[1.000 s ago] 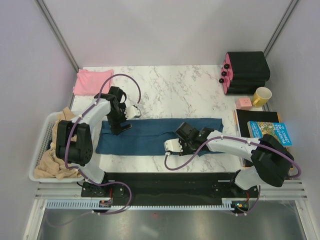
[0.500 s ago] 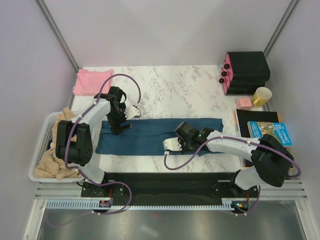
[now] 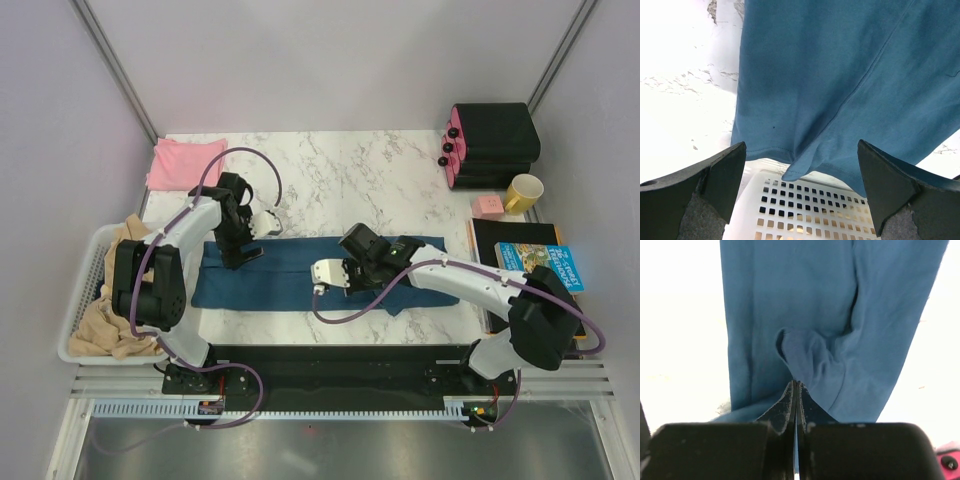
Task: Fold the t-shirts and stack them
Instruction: Fold the tshirt
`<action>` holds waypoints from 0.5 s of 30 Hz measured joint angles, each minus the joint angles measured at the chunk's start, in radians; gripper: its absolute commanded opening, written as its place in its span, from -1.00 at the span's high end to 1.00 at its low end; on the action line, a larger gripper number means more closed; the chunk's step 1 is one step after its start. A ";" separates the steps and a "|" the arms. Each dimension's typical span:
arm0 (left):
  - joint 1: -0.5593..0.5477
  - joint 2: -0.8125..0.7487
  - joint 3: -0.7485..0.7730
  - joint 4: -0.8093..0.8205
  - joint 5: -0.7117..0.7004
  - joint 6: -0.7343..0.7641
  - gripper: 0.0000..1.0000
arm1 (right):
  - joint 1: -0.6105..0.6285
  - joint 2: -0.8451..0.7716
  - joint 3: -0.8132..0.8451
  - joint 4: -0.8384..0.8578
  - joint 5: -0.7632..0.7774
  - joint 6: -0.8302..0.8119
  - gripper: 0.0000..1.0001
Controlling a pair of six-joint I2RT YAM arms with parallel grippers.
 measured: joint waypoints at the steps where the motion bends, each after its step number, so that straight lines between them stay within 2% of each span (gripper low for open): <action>1: 0.000 0.001 0.002 0.000 0.000 0.000 -0.99 | 0.000 0.006 0.021 -0.010 -0.014 0.007 1.00; 4: 0.000 0.003 0.007 0.000 0.000 0.000 -0.99 | 0.000 0.029 0.054 -0.033 -0.050 0.018 0.78; 5: 0.000 0.003 0.008 0.001 0.000 0.000 -0.99 | 0.000 0.037 0.058 -0.041 -0.060 0.021 0.57; 9: 0.000 0.003 0.008 0.001 -0.001 0.000 -0.99 | 0.002 0.079 0.068 -0.089 -0.094 0.025 0.17; 15: 0.000 0.003 0.008 0.001 -0.005 0.010 -0.99 | 0.011 0.107 0.082 -0.153 -0.117 0.013 0.10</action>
